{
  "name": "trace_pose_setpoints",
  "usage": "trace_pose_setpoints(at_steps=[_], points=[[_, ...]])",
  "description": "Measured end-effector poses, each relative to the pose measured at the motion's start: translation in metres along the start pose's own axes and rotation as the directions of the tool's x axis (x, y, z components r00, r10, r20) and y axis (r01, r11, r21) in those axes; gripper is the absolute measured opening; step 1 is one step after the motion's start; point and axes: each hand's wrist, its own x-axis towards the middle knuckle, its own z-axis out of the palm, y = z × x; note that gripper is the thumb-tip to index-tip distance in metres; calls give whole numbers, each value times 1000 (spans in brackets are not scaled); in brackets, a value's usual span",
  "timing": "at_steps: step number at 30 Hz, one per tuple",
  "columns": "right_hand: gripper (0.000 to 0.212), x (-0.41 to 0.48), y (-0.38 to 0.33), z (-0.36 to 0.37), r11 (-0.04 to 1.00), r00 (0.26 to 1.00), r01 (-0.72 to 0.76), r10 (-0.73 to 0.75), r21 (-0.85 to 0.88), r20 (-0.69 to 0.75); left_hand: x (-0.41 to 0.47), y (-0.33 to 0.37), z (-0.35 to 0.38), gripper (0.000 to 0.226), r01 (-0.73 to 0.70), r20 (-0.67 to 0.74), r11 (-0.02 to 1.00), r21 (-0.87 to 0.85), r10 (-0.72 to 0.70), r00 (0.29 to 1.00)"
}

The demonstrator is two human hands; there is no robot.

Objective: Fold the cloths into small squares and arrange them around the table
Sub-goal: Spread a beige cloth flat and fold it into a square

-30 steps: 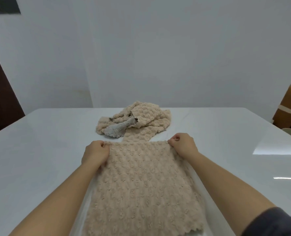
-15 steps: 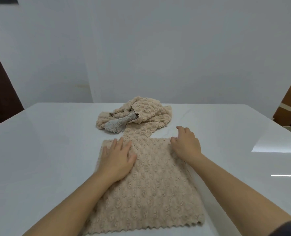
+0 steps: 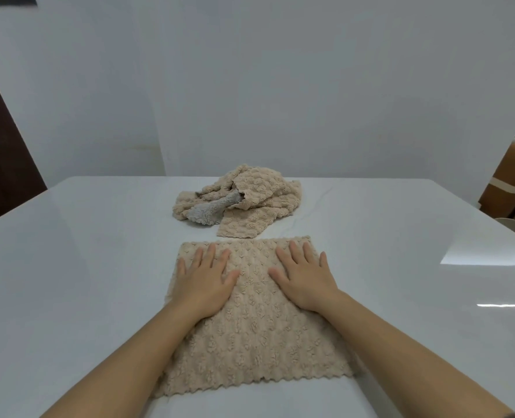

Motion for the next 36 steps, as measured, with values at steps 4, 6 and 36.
trace_pose_setpoints(at_steps=[4,6,36], points=[[64,-11,6,-3,1000,1000,-6,7,23,-28,-5,2,-1,63,18,-92,1000,2,-17,996],[65,-20,6,-4,1000,997,1,-1,4,-74,-15,7,-2,63,-24,-119,1000,-10,23,993],[66,-44,-54,10,985,985,173,-173,-11,7,-76,-20,-1,63,-67,11,998,19,67,998]])
